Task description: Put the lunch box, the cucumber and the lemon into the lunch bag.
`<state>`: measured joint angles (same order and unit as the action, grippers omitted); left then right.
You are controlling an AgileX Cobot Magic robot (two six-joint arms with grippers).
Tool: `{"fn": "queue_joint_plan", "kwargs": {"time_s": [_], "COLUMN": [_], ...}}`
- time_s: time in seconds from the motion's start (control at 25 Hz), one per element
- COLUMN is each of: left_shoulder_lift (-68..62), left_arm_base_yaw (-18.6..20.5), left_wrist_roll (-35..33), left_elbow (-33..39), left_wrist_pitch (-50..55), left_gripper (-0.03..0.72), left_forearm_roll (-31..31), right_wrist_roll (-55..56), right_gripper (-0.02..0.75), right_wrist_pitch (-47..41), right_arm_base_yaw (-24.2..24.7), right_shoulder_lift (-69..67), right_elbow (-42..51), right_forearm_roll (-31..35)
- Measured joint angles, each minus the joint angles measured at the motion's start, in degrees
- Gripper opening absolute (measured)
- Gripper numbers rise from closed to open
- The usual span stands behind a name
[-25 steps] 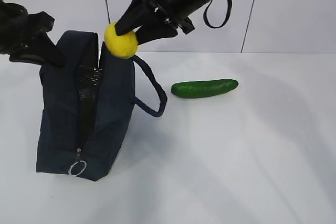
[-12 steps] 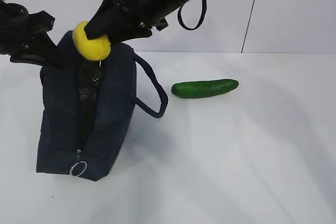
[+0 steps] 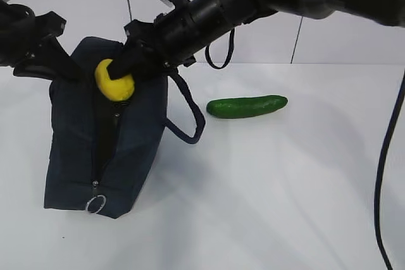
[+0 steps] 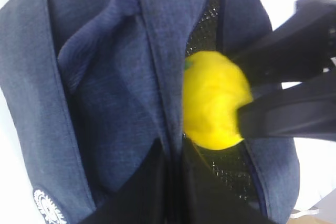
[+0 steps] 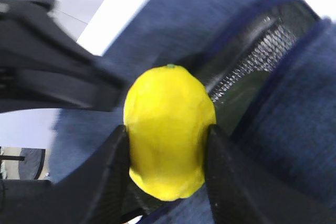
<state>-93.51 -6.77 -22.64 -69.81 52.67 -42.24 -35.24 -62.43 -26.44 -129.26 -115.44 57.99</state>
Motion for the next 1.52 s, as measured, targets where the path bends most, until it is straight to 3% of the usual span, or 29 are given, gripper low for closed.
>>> {"fn": "queue_joint_plan", "kwargs": {"time_s": [0.24, 0.52, 0.88, 1.12, 1.24, 1.52], "left_shoulder_lift": [0.0, 0.0, 0.0, 0.0, 0.0, 0.0], "left_arm_base_yaw": [0.0, 0.0, 0.0, 0.0, 0.0, 0.0], "left_wrist_roll": [0.0, 0.0, 0.0, 0.0, 0.0, 0.0], "left_elbow": [0.0, 0.0, 0.0, 0.0, 0.0, 0.0], "left_wrist_pitch": [0.2, 0.2, 0.2, 0.3, 0.3, 0.3], "left_gripper": [0.008, 0.008, 0.008, 0.008, 0.008, 0.008], "left_forearm_roll": [0.0, -0.1, -0.2, 0.0, 0.1, 0.4], "right_wrist_roll": [-5.1, -11.6, -13.3, -13.4, -12.0, -5.5], "right_gripper": [0.373, 0.497, 0.508, 0.508, 0.508, 0.508], "right_wrist_pitch": [-1.0, -3.2, -6.0, -7.2, -7.4, -8.3], "right_arm_base_yaw": [0.0, -0.1, -0.1, 0.0, 0.1, 0.2], "right_shoulder_lift": [-1.4, -1.4, -1.4, -1.5, -1.5, -1.5], "right_elbow": [0.0, 0.0, -0.5, -6.5, -11.3, -16.9], "right_forearm_roll": [1.0, 1.2, 0.2, -0.8, -6.8, -31.1]}}
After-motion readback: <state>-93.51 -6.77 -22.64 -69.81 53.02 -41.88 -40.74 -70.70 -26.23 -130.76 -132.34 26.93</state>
